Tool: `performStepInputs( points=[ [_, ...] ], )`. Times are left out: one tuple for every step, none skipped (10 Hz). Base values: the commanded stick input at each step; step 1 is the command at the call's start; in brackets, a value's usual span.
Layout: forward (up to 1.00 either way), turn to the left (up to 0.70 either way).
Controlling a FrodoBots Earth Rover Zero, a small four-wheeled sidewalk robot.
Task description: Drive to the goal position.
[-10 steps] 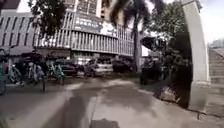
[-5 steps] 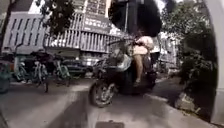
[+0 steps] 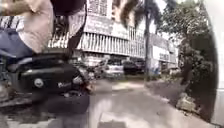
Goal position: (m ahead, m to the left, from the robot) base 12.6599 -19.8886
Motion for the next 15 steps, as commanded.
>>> performStepInputs(
  points=[
    [0.00,0.00],
    [0.00,0.00],
    [0.07,0.00],
    [0.34,0.00],
    [0.45,0.00],
    [0.45,0.00],
    [0.45,0.00],
    [0.45,0.00],
    [0.45,0.00],
    [0.44,0.00],
    [0.30,0.00],
    [0.00,0.00],
    [0.00,-0.04],
    [0.00,-0.33],
    [0.00,-0.44]
  ],
)
